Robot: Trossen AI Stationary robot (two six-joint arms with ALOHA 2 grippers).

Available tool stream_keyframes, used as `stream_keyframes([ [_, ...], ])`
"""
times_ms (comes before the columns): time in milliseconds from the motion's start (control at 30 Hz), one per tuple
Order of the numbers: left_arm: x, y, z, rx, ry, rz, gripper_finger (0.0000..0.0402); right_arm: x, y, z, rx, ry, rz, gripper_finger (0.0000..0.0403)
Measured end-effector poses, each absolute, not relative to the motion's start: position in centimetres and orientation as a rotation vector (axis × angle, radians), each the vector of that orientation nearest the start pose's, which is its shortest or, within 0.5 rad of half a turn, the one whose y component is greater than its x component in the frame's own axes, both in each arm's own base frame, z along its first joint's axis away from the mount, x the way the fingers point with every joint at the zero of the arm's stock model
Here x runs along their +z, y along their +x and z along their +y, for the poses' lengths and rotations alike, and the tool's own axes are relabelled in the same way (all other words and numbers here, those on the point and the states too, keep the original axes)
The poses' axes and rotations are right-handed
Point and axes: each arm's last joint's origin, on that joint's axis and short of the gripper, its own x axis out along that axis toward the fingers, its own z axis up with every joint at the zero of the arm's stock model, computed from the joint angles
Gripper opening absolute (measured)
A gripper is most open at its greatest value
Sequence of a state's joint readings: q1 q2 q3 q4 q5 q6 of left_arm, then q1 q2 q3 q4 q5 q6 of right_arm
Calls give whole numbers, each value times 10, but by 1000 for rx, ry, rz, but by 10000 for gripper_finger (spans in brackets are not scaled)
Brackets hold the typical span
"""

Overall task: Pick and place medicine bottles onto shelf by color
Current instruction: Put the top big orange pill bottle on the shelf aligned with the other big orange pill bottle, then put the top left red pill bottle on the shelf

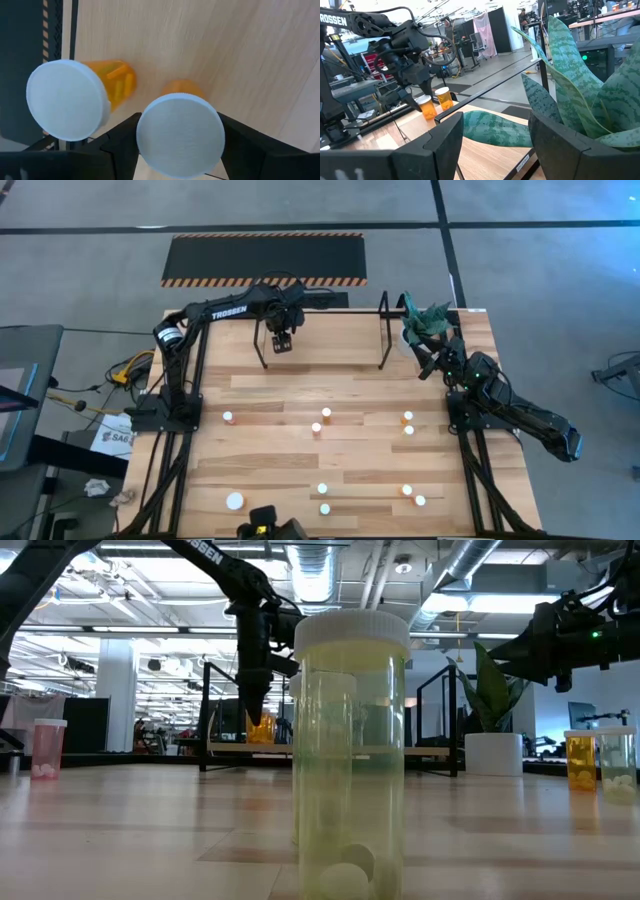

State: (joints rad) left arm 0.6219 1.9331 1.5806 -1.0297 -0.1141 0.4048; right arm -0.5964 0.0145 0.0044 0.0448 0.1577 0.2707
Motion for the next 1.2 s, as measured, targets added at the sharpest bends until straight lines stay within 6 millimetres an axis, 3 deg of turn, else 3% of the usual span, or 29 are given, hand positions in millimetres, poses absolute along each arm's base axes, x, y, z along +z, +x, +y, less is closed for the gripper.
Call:
stream_keyframes([
  [533,230,307,227,355,-43,1464,282,168,78,-59,-744,250,-136,249],
  [1200,298,303,221,389,-124,1475,282,168,78,-59,-745,250,-137,249],
])
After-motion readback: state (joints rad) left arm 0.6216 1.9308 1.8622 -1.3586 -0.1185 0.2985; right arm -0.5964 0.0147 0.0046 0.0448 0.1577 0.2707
